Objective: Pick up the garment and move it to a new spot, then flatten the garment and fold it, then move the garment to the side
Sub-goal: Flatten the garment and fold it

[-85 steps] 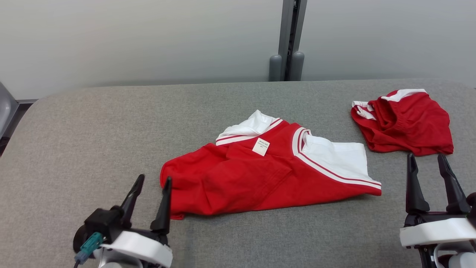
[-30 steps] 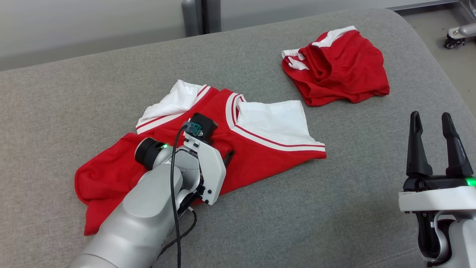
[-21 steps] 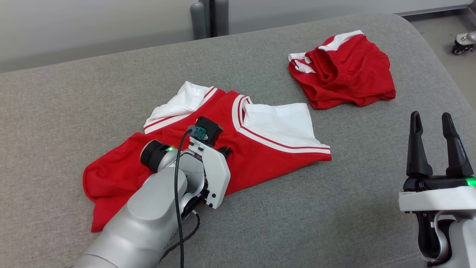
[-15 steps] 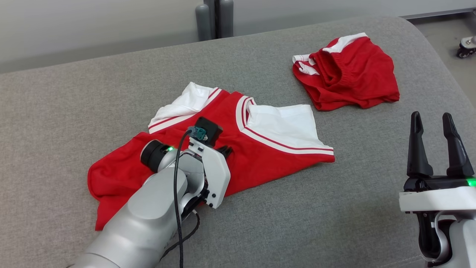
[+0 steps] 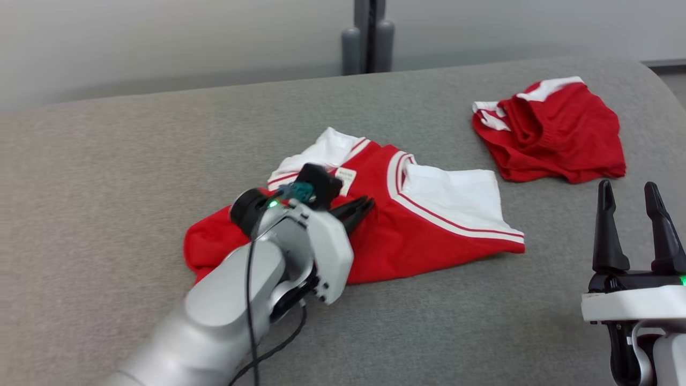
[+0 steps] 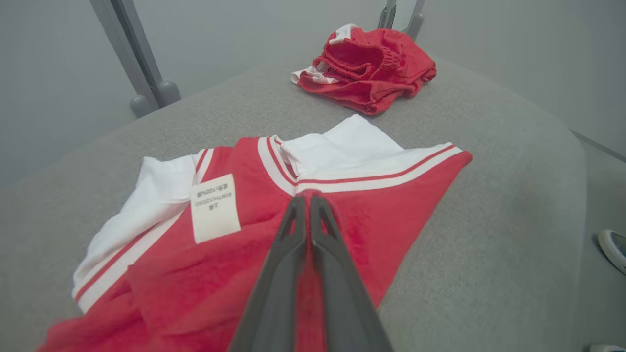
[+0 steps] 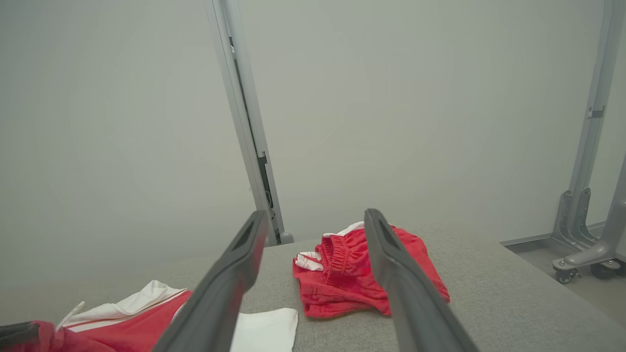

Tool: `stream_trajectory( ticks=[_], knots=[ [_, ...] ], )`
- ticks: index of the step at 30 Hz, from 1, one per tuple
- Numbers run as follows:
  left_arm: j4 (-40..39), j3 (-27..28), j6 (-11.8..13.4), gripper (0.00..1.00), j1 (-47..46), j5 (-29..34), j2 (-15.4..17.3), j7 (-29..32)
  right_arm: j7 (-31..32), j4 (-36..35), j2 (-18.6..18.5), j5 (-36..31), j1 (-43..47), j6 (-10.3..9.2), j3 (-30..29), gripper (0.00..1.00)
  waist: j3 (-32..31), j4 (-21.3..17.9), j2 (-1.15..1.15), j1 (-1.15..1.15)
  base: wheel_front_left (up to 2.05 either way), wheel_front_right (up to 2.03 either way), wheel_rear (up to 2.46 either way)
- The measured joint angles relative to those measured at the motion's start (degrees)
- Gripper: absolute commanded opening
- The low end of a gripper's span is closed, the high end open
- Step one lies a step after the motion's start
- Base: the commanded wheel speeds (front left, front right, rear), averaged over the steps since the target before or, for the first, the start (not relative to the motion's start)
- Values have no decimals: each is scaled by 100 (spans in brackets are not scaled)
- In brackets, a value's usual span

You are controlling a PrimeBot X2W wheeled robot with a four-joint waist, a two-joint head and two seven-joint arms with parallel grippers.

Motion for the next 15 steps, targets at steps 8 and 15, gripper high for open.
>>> stream_trajectory(
  ticks=[8,15],
  knots=[
    [-1489,80,211,0,890,-192,1451,417,0,54,-67,-59,140,0,-48,100,-231,606,0,0,0,0,0],
    [-2798,313,617,0,1639,-409,2466,627,0,121,-77,-70,125,0,63,100,-361,980,0,0,0,0,0]
  ],
)
